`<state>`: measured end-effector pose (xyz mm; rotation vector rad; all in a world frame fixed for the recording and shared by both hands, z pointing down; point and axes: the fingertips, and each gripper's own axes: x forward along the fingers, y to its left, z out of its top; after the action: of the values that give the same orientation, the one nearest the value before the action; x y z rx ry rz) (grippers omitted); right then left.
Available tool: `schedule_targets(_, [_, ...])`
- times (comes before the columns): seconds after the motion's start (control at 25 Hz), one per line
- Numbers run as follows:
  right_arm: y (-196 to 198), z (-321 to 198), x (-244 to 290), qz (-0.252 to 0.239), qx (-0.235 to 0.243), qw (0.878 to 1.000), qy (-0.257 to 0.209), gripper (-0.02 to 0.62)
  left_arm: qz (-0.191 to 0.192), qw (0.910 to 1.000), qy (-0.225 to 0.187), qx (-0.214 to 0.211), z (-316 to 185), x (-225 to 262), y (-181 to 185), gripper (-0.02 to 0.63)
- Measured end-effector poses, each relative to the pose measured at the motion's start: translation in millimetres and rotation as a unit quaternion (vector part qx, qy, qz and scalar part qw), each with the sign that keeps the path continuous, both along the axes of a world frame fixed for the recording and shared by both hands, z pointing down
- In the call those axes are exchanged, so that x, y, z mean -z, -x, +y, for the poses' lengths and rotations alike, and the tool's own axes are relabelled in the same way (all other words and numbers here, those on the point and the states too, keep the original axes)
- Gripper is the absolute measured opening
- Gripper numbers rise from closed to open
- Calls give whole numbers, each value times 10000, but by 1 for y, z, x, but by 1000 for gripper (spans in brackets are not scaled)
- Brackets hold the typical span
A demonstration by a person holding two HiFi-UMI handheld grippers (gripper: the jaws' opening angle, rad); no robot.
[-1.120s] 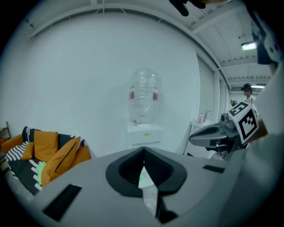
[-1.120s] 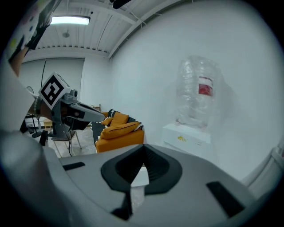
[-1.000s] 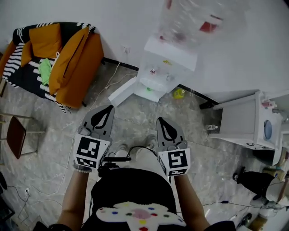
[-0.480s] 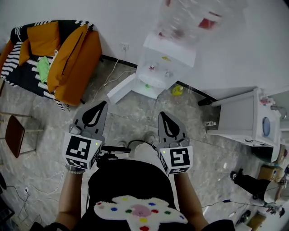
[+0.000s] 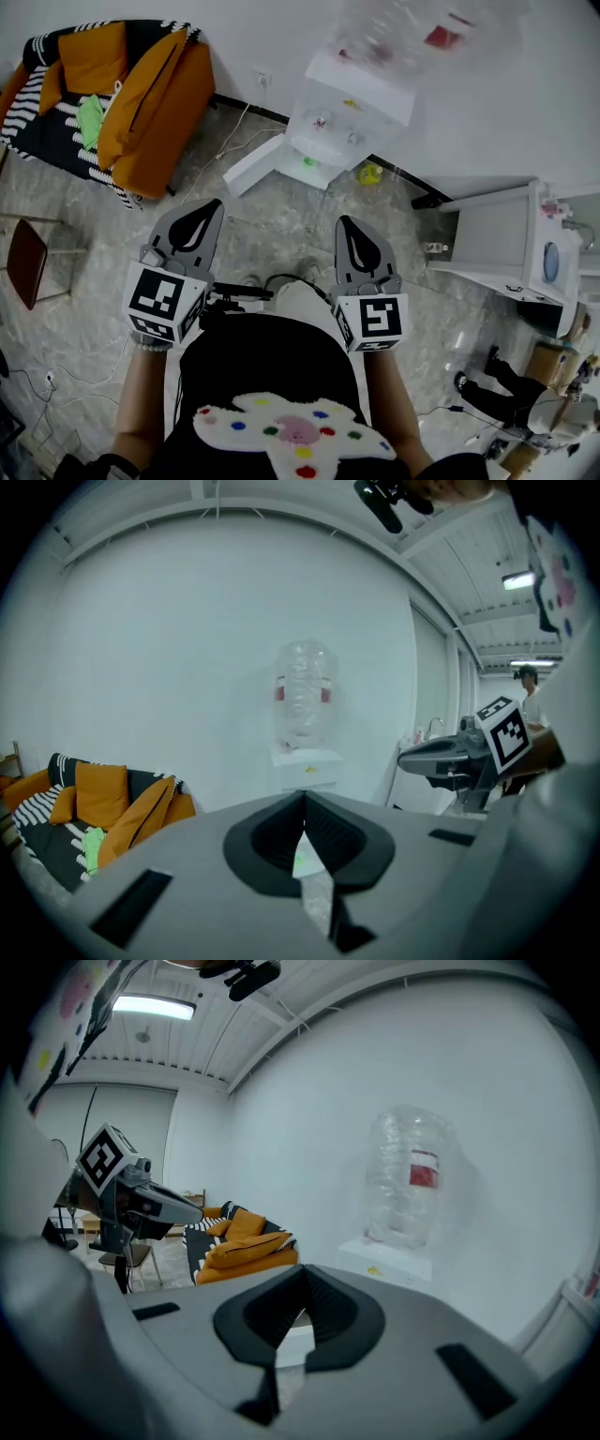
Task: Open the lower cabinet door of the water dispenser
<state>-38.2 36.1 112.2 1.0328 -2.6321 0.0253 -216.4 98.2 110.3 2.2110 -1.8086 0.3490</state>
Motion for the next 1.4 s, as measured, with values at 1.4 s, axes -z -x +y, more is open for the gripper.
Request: schedule_targets(1.4, [-2, 18, 4, 385, 74, 9992, 51, 5, 95, 9998, -120, -131, 11, 2, -11, 14])
